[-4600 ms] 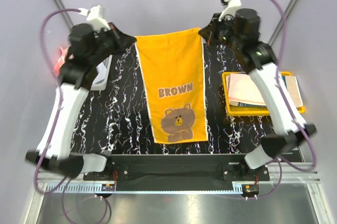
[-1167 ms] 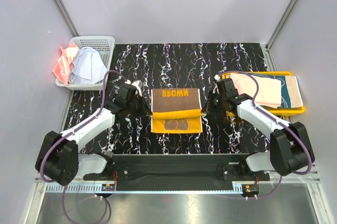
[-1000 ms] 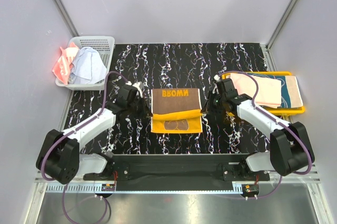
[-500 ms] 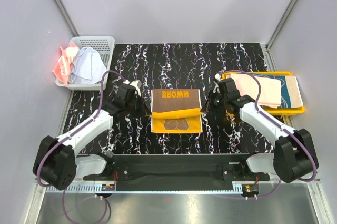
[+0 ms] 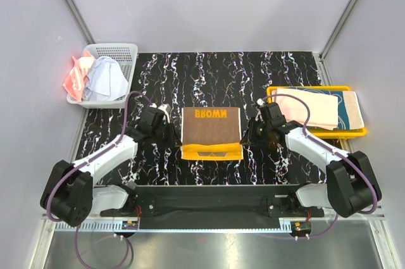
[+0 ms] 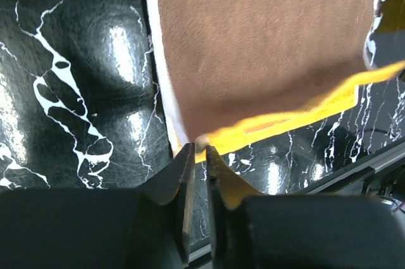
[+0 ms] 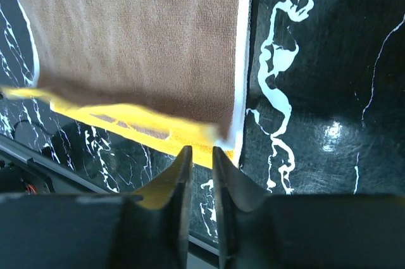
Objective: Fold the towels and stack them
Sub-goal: Fold the towel
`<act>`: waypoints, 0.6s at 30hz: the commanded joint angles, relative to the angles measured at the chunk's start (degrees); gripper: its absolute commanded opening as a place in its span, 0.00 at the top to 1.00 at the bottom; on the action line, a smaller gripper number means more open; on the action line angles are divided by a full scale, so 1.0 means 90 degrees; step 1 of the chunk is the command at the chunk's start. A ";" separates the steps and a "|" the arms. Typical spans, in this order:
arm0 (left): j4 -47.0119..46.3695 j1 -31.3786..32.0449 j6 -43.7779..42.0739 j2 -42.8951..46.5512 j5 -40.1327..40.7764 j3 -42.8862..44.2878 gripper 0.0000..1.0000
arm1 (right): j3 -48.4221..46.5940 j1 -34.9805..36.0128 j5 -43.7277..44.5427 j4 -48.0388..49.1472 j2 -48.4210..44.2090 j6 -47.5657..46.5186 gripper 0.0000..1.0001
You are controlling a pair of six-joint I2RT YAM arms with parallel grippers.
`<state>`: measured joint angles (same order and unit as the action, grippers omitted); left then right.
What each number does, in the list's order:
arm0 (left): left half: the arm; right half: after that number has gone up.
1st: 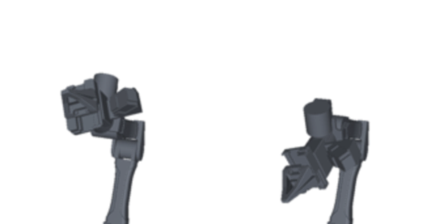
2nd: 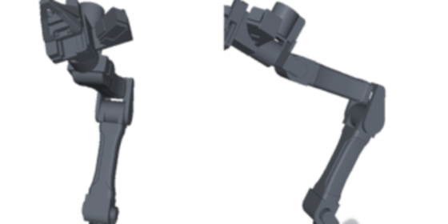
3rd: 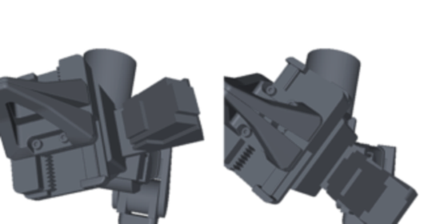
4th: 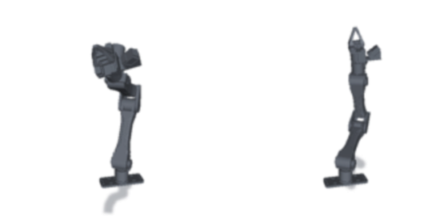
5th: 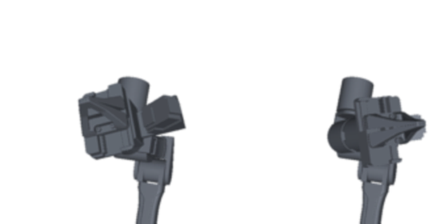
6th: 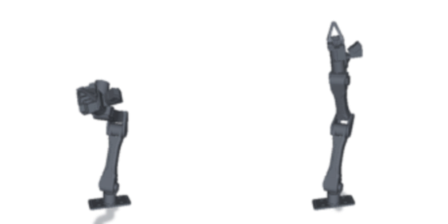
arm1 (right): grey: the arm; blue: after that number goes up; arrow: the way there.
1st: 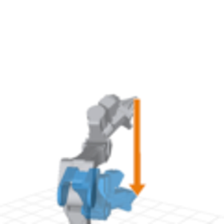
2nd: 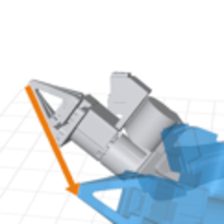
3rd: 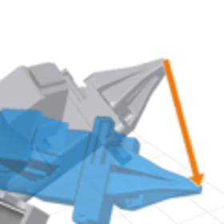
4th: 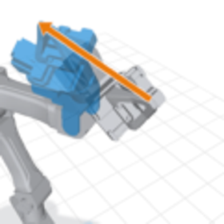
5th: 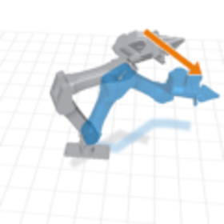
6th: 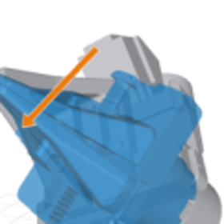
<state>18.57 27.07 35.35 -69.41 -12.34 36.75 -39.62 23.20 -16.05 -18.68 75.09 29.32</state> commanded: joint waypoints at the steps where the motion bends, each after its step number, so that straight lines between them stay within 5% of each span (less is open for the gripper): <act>1: -0.0344 0.0049 -0.0031 0.0026 -0.0152 -0.0080 0.80 | -0.0002 0.0049 -0.0062 0.0220 -0.0081 0.0043 0.73; 6: -0.0081 0.0069 -0.0071 0.0387 -0.0075 0.0076 0.67 | -0.0178 0.0059 0.0045 -0.0053 -0.0345 0.0023 0.55; 13: 0.0193 -0.0039 -0.0129 0.0174 0.0492 0.0857 0.65 | -0.0734 0.0039 0.0484 -0.0132 -0.0180 0.0033 0.54; 18: -0.0353 -0.0360 -0.0139 -0.0958 0.0803 0.1637 0.60 | -0.1942 0.0010 0.1139 -0.0073 0.1135 -0.0269 0.52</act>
<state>19.79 25.54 34.89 -73.69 -9.28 46.96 -49.98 23.27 -11.07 -20.84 79.15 29.06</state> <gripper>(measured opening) 0.383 0.473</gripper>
